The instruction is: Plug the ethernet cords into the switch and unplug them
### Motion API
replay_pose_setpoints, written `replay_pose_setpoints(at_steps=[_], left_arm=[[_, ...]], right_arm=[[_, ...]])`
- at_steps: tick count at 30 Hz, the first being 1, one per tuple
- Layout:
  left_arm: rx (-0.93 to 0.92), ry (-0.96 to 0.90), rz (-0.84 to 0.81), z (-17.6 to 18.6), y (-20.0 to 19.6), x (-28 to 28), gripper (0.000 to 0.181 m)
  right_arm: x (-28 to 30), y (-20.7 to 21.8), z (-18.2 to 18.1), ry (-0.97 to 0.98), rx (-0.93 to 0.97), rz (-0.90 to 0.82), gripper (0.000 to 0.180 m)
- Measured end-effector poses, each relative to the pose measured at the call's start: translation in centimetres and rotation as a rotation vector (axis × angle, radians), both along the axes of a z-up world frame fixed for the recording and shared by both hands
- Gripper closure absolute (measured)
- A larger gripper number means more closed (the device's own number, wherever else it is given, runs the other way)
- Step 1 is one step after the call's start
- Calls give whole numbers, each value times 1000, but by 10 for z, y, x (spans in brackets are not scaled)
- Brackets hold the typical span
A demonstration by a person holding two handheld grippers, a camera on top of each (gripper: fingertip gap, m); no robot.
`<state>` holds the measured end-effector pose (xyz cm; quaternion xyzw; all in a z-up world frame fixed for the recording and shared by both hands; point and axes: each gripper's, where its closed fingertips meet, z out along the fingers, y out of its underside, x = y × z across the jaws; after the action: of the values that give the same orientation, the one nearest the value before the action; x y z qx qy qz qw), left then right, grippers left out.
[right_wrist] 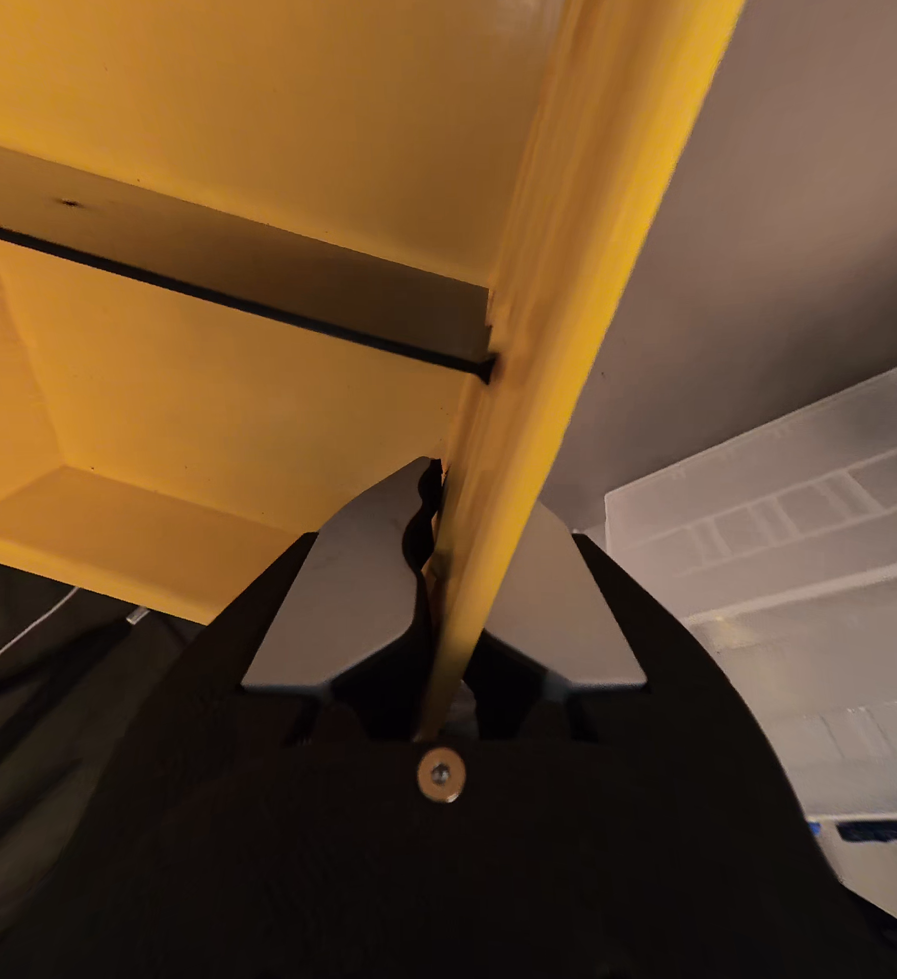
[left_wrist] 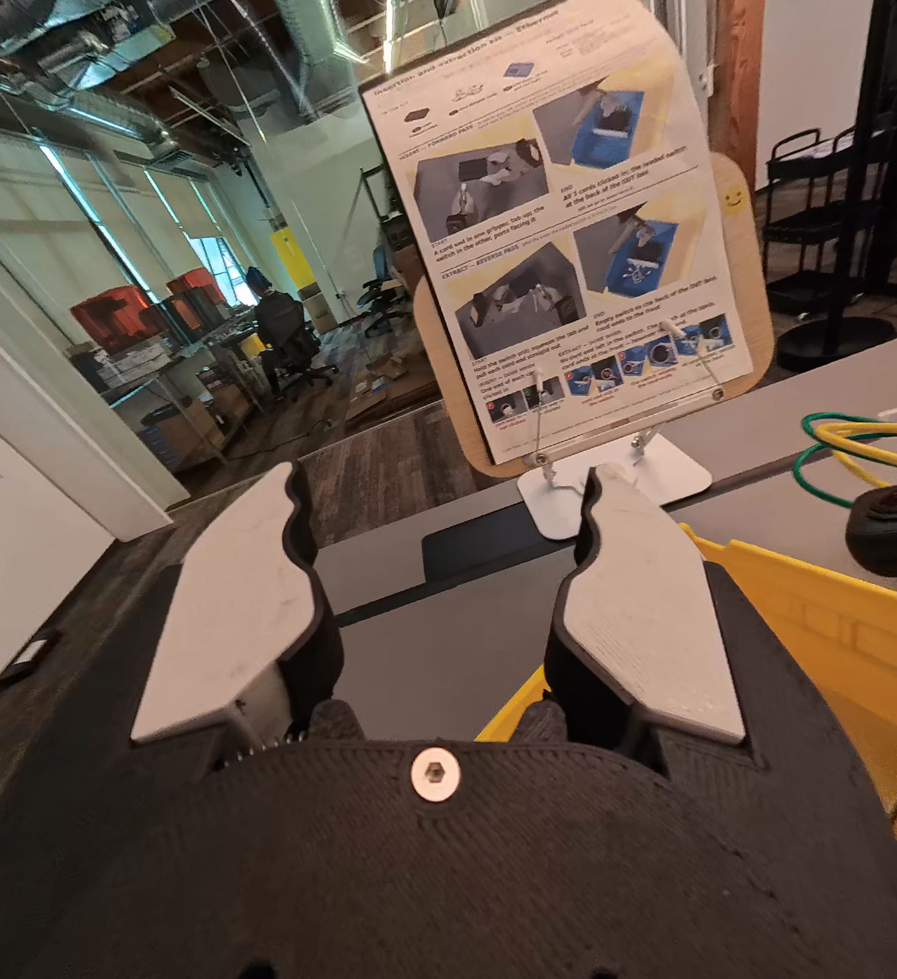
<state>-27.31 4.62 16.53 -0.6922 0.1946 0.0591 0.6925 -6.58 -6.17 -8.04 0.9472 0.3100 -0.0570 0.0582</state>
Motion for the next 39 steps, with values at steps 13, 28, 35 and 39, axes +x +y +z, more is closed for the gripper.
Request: replay_pose_setpoints(at_steps=[13, 28, 35, 39], left_arm=[[-69, -111, -46, -2, 1, -17, 87], [-228, -113, -24, -30, 16, -35, 88], [-258, -100, -32, -35, 16, -35, 89], [-273, -102, -33, -38, 16, -37, 89]], right_arm=[[-4, -5, -29, 133, 10, -76, 176], [-34, 42, -60, 176, 46, -228, 176], [-39, 48, -59, 99, 71, -213, 176], [-40, 49, -59, 70, 77, -216, 175]])
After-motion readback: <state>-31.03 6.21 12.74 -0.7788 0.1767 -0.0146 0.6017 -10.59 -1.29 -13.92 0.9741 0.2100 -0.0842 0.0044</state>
